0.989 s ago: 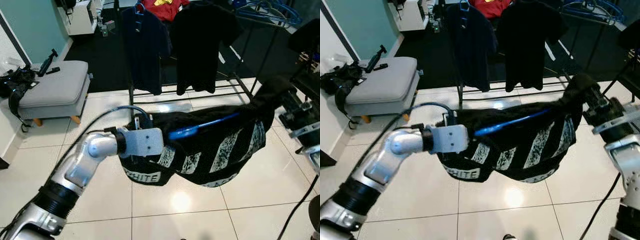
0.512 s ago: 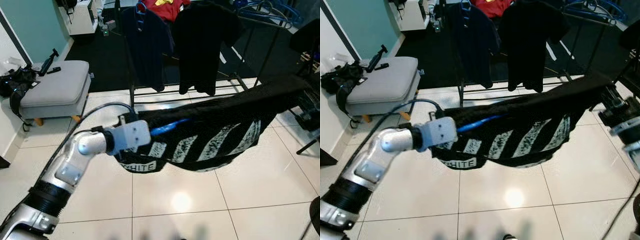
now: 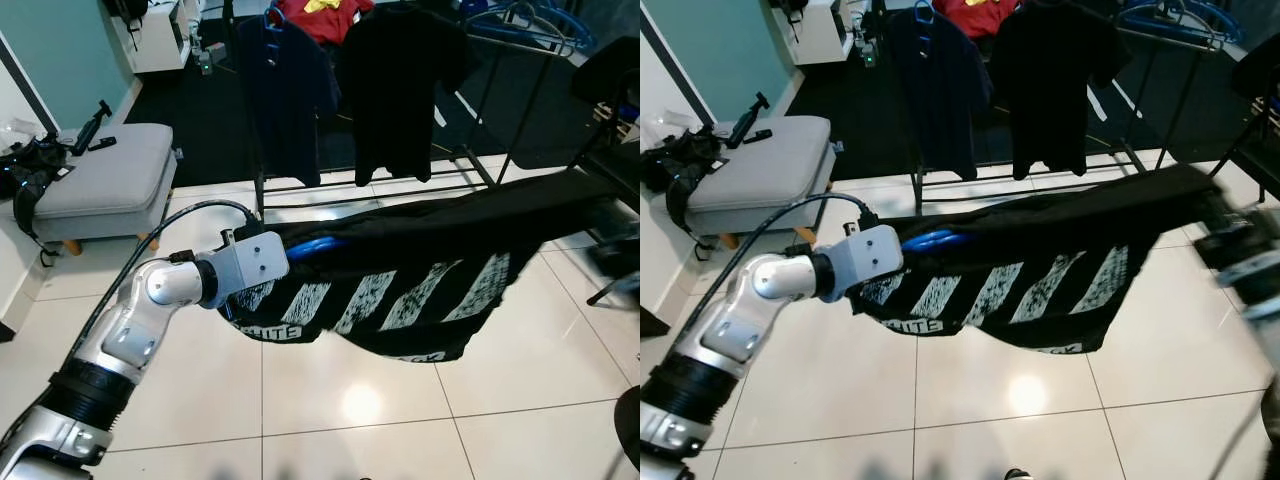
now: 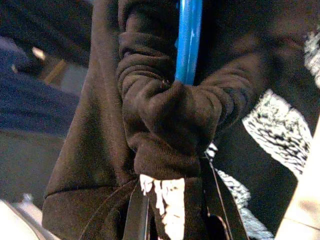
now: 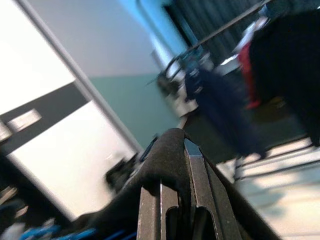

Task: Hang hanger

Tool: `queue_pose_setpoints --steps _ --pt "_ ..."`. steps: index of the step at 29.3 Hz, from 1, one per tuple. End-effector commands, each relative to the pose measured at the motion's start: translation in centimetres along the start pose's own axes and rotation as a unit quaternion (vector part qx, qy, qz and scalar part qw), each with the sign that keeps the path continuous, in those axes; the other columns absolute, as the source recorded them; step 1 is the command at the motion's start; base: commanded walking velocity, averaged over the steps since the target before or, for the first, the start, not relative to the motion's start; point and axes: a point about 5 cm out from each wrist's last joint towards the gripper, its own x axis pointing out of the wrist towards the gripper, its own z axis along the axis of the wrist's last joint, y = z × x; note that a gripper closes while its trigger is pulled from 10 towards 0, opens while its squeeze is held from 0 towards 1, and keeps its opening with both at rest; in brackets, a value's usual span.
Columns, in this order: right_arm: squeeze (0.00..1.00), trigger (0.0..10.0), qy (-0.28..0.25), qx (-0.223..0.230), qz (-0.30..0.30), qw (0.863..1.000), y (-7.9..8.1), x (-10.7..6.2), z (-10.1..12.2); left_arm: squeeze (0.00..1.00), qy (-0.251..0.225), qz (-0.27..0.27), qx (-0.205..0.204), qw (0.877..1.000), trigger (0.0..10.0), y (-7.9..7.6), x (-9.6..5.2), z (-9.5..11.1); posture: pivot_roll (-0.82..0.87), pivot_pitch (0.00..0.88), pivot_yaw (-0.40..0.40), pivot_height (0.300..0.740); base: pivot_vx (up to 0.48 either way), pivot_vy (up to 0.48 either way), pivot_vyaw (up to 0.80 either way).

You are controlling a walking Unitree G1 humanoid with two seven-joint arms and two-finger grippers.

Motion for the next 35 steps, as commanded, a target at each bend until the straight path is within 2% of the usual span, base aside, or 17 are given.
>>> queue_pose_setpoints --steps 1,2,3,4,6,7,8,9,10,11,15,21,27,29,33,34,35 --pt "0.0 0.0 0.003 -0.01 0.006 1.0 0.5 0.0 0.0 0.0 0.014 0.007 -0.015 1.0 10.0 0.0 -0.2 -0.7 -0.08 0.168 0.064 0.74 0.0 0.0 0.0" --pt "0.0 0.0 0.003 -0.01 0.006 1.0 0.5 0.0 0.0 0.0 0.014 0.007 -0.015 1.0 10.0 0.0 -0.2 -0.7 -0.08 0.168 0.064 0.74 0.0 0.0 0.0" --pt "0.0 0.0 0.041 0.001 0.017 0.999 1.2 0.5 -2.3 0.0 0.007 0.011 -0.027 1.0 10.0 0.0 0.0 -0.4 -0.08 0.168 0.063 0.74 0.0 0.0 0.0" --pt "0.0 2.1 0.108 -0.013 0.008 0.994 1.7 0.8 -5.7 0.0 -0.003 0.018 -0.048 0.999 10.0 0.0 0.3 0.1 -0.08 0.167 0.061 0.74 0.0 0.0 0.0" --pt "0.0 2.1 0.108 -0.013 0.008 0.994 1.7 0.8 -5.7 0.0 -0.003 0.018 -0.048 0.999 10.0 0.0 0.3 0.1 -0.08 0.167 0.061 0.74 0.0 0.0 0.0" --pt "0.0 10.0 0.161 -0.022 0.004 0.987 2.0 0.7 -8.4 0.0 -0.011 0.025 -0.065 0.998 10.0 0.2 0.5 0.4 -0.08 0.168 0.061 0.74 0.0 0.0 0.0" --pt "0.0 10.0 0.161 -0.022 0.004 0.987 2.0 0.7 -8.4 0.0 -0.011 0.025 -0.065 0.998 10.0 0.2 0.5 0.4 -0.08 0.168 0.061 0.74 0.0 0.0 0.0" --pt "0.25 10.0 0.203 -0.029 0.012 0.979 2.5 0.4 -10.2 0.0 -0.012 0.034 -0.078 0.996 10.0 0.5 0.5 0.5 -0.08 0.168 0.061 0.74 0.0 0.0 0.0" --pt "0.73 10.0 0.239 -0.034 0.037 0.97 3.1 -0.3 -11.2 0.0 -0.01 0.043 -0.088 0.995 10.0 0.9 0.4 0.3 -0.08 0.17 0.062 0.74 0.0 0.0 0.0" --pt "1.0 10.0 0.27 -0.039 0.071 0.959 3.8 -1.0 -11.7 0.0 -0.004 0.052 -0.093 0.994 10.0 1.3 0.3 0.0 -0.08 0.17 0.062 0.74 0.0 0.0 0.0" --pt "1.0 10.0 0.292 -0.045 0.096 0.95 4.2 -1.6 -11.9 0.0 0.0 0.06 -0.096 0.994 10.0 1.6 0.1 -0.2 -0.08 0.17 0.061 0.74 0.0 0.0 0.0" --pt "1.0 10.0 0.41 -0.108 0.081 0.902 2.6 -5.4 -12.5 0.0 0.009 0.095 -0.125 0.988 10.0 2.7 -0.2 -0.7 -0.09 0.172 0.065 0.74 0.0 0.0 0.0" --pt "1.0 10.0 0.395 -0.149 0.005 0.906 0.2 -5.8 -11.6 0.0 -0.001 0.108 -0.163 0.981 10.0 2.7 -0.1 -1.1 -0.09 0.175 0.066 0.74 0.0 0.0 0.0" --pt "1.0 10.0 0.295 -0.181 -0.139 0.928 -3.1 -4.9 -9.8 0.0 -0.024 0.145 -0.262 0.954 10.0 1.8 0.3 -2.4 -0.09 0.178 0.063 0.74 0.0 0.0 0.0" --pt "1.0 10.0 0.26 -0.173 -0.186 0.931 -4.1 -4.7 -9.4 0.0 -0.03 0.159 -0.295 0.942 10.0 1.3 0.4 -2.9 -0.09 0.178 0.062 0.74 0.0 0.0 0.0" --pt "0.0 10.0 0.222 -0.141 -0.215 0.941 -4.3 -4.5 -9.6 0.0 -0.06 0.158 -0.375 0.911 10.0 -0.3 0.7 -3.4 -0.1 0.182 0.058 0.74 0.0 0.0 -0.76" --pt "0.0 10.0 0.201 -0.107 -0.232 0.946 -4.2 -4.5 -10.2 0.0 -0.08 0.159 -0.432 0.884 10.0 -1.6 0.8 -3.7 -0.1 0.182 0.054 0.74 0.0 0.0 -0.76"
